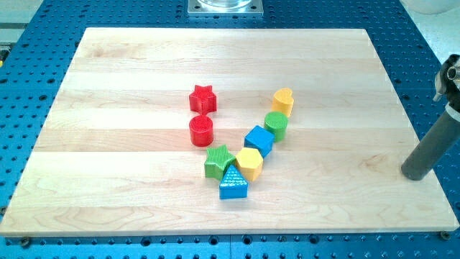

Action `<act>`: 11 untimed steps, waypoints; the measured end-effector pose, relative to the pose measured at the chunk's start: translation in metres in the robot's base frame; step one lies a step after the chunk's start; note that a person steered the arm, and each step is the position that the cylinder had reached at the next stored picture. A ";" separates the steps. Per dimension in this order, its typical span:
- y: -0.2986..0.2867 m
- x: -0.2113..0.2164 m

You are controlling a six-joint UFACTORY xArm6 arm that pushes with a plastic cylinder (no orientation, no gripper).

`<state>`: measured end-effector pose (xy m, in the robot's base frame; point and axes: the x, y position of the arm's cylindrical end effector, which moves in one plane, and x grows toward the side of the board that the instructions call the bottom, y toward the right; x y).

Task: Push the red blocks towards the top center

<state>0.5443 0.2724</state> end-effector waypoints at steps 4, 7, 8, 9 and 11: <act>-0.030 0.004; -0.077 0.074; -0.080 0.074; -0.080 0.074; -0.099 0.074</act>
<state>0.6180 0.1733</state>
